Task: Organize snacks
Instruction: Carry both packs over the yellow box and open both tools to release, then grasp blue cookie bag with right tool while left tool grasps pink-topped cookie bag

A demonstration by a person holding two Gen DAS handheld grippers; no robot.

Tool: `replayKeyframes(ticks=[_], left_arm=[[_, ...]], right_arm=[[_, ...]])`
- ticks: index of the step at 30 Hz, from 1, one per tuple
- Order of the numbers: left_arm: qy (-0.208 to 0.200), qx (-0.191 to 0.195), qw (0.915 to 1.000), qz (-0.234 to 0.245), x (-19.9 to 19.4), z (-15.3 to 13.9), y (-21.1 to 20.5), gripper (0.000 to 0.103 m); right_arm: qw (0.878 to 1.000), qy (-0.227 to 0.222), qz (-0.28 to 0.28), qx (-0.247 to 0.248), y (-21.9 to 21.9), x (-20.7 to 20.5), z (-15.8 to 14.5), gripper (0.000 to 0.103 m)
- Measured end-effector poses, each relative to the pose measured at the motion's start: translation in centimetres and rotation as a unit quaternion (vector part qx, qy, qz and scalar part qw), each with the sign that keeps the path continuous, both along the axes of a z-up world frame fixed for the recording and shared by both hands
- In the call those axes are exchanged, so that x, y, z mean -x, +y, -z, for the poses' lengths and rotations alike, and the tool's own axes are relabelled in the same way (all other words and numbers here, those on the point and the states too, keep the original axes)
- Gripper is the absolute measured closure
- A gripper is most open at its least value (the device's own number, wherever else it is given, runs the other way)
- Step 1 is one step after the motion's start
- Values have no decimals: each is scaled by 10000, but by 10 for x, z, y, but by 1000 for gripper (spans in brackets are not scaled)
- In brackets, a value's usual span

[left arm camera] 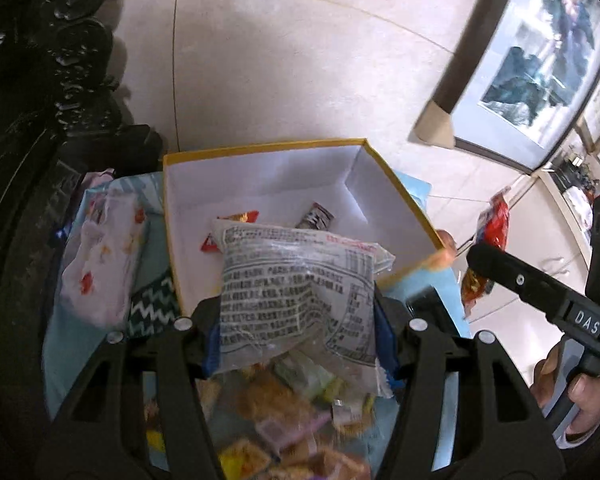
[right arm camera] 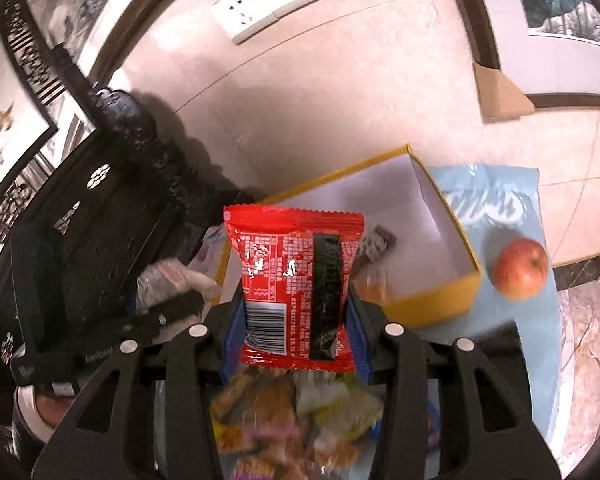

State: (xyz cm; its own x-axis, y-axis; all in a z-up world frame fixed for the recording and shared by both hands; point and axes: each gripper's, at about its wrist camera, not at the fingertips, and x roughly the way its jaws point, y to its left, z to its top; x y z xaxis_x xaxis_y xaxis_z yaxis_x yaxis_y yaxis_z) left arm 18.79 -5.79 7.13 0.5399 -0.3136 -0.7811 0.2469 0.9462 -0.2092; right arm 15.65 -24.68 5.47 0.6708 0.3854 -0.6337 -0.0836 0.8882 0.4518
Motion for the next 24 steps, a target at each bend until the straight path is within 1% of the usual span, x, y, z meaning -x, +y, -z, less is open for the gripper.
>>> replayKeyframes(ticks=[5,8,9,10,11,13,15,17,21,24], left_arm=[[97,-105,9999,-20,-40,19,-11,44],[153,-160,9997,-58,-59,35,-17,41],[173,-166,9997,-91,-62,39,-17,37],[217,-207,9994,-165,-67,43,-18,21],[270,-382,9983,-345,-70,47,-19,14],[129,-501,9978,-405,-67,47,-18,12],[22,-549,9979,-352,-61,46,-16,10],[16,-630,9975,-329,-53,45,-14,10],[73,-661,9973,-324,-28,43,-4,7],[247,-590,9971,-408,-4,50,9,7]], right_arm=[[9994,244,161,189,-1,-46,28,58],[9985,418,307,166,-1,-65,50,57],[9980,477,375,192,1,-69,54,55],[9967,598,498,219,0,-72,60,43],[9957,673,601,227,0,-73,62,34],[9961,495,721,128,-4,-62,59,34],[9969,378,655,213,-5,-49,55,34],[9975,261,578,314,-9,-29,49,33],[9964,285,537,592,-17,8,49,32],[9926,524,337,1047,-19,34,70,31]])
